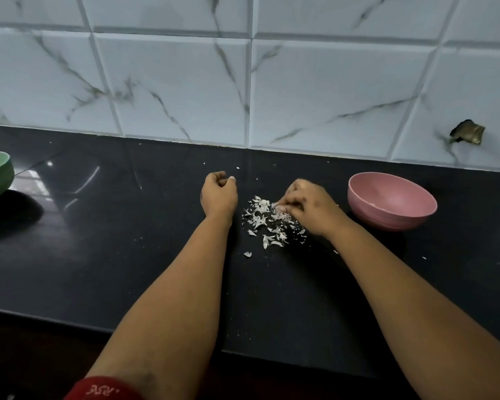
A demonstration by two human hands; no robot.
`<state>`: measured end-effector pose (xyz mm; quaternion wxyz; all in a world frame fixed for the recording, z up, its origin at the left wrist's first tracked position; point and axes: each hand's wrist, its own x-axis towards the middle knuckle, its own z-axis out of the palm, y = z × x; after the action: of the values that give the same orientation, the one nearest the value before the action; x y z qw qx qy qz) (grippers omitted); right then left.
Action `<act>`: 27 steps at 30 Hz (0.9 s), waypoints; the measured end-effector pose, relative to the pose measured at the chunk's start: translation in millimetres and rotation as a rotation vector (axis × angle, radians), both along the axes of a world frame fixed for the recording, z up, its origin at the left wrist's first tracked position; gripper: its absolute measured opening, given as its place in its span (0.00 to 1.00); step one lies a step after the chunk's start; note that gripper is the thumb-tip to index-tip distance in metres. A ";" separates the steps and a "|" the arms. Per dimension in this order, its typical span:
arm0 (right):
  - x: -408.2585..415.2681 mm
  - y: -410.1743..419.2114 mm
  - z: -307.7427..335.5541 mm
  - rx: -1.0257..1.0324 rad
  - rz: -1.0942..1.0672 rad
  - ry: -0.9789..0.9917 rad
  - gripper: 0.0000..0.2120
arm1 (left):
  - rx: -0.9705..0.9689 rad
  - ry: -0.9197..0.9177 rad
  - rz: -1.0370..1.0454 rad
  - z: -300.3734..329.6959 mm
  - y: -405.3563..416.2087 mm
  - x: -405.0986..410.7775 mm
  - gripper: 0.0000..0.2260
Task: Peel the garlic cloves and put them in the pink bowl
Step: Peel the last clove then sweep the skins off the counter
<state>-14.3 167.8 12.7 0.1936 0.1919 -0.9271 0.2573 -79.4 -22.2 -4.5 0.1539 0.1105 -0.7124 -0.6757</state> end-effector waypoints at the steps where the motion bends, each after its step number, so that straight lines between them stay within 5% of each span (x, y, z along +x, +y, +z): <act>1: -1.1 -2.4 -3.1 0.007 0.024 -0.043 0.07 | 0.012 0.001 0.009 0.1 0.0 -0.2 0.10; 5: -5.8 -13.1 -1.5 -0.247 -0.046 -0.065 0.04 | 0.053 0.037 0.046 1.1 -2.4 0.5 0.07; 7: -10.9 -12.6 0.6 -0.275 -0.113 -0.044 0.11 | 0.082 0.064 0.074 2.3 -4.4 1.7 0.05; 12: -32.9 -15.8 -13.6 0.260 -0.133 -0.424 0.34 | 0.149 0.100 0.128 4.5 -9.5 3.8 0.06; 14: -42.1 -27.2 -15.2 0.251 -0.023 -0.486 0.28 | 0.189 0.105 0.149 6.0 -9.2 4.2 0.12; 20: -77.0 -37.2 2.6 -0.340 0.047 -0.374 0.06 | 0.299 0.083 0.136 3.7 -7.9 -0.6 0.24; 24: -120.0 -42.2 1.4 -0.371 -0.030 -0.474 0.12 | 0.285 0.075 0.103 3.0 -8.0 -5.2 0.24; 27: -160.4 -52.8 -2.1 -0.162 -0.111 -0.452 0.23 | 0.279 0.065 0.090 0.3 -10.2 -17.1 0.24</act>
<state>-174.7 115.0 10.5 0.0100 0.0621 -0.9324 0.3559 -96.5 -32.4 -4.3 0.1901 0.1407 -0.6005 -0.7638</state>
